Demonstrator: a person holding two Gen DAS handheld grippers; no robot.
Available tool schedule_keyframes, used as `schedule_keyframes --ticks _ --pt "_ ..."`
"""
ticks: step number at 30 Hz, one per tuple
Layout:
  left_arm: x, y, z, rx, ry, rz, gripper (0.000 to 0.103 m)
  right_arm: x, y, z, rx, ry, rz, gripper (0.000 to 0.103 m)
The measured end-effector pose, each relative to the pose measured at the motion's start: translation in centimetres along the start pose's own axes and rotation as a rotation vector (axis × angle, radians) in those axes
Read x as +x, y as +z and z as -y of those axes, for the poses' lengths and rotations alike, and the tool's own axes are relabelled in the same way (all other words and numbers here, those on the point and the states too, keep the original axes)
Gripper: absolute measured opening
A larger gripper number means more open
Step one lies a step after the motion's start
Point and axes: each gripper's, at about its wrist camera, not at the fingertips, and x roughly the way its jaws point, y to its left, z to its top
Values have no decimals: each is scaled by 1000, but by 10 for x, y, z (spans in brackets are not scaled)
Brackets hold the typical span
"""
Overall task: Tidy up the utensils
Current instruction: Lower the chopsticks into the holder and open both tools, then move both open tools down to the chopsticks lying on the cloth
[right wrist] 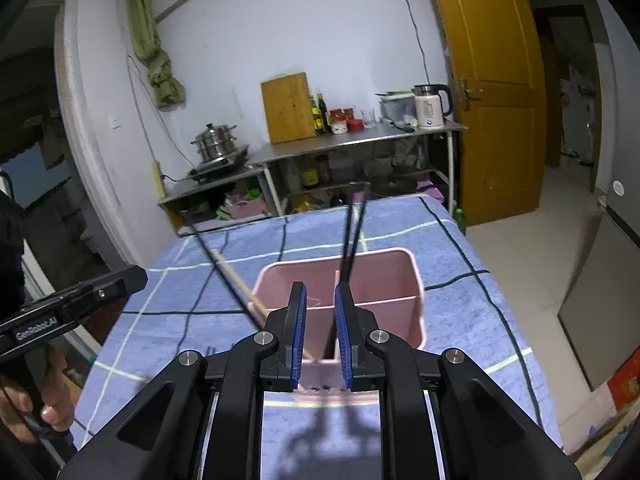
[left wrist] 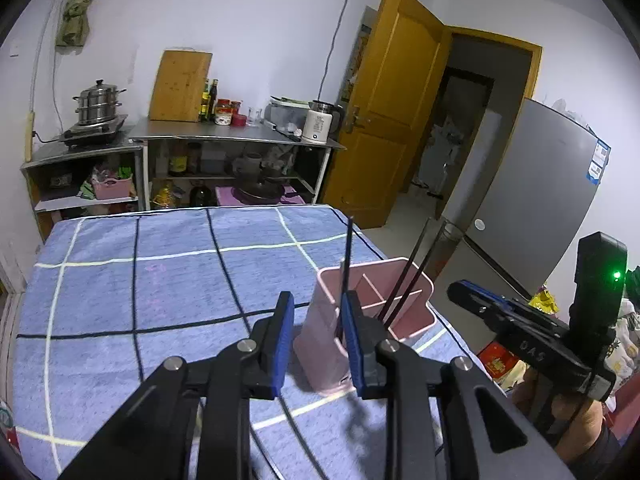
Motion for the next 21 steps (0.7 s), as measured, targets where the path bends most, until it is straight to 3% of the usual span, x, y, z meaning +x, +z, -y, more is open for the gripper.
schedule_keyframes --ticks 8,21 --pt "-25 -33 -27 -31 70 8 26 -19 -21 -30 -36 81 -2 15" --pt "0 -109 -77 -150 163 -143 26 13 -74 -62 -82 149 -147 15"
